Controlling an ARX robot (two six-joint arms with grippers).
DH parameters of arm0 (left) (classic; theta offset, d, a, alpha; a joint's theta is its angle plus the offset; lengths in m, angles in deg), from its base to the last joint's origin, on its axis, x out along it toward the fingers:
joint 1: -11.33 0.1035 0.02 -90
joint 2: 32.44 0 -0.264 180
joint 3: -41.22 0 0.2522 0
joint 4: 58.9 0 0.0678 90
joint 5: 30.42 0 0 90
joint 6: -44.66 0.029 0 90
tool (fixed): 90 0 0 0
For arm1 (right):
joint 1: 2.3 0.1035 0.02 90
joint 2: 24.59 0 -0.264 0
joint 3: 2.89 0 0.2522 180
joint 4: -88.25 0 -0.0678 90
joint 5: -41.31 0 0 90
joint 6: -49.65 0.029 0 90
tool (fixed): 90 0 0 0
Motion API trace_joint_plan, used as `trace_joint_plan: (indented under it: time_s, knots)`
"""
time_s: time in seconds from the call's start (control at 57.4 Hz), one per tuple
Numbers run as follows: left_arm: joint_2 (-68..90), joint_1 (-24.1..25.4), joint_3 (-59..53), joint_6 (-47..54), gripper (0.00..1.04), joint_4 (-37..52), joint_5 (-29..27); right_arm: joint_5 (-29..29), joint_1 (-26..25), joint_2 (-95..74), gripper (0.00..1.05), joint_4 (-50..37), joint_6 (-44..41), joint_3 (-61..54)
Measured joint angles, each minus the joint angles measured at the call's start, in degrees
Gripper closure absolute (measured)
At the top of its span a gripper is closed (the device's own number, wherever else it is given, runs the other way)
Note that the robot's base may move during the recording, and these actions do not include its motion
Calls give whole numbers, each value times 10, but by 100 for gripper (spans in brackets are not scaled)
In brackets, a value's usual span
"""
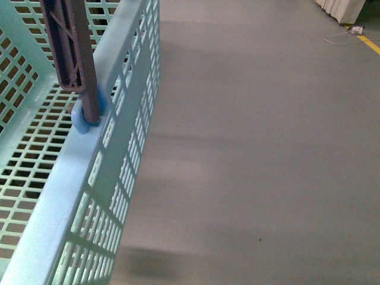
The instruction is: Pick lemon and mango into basket
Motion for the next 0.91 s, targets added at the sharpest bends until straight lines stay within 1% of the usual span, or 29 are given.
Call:
trace_joint_plan:
  time_s: [0.906]
  knots:
    - [0,0,0,0,74,0,0,0,0,0,9,0,0,0]
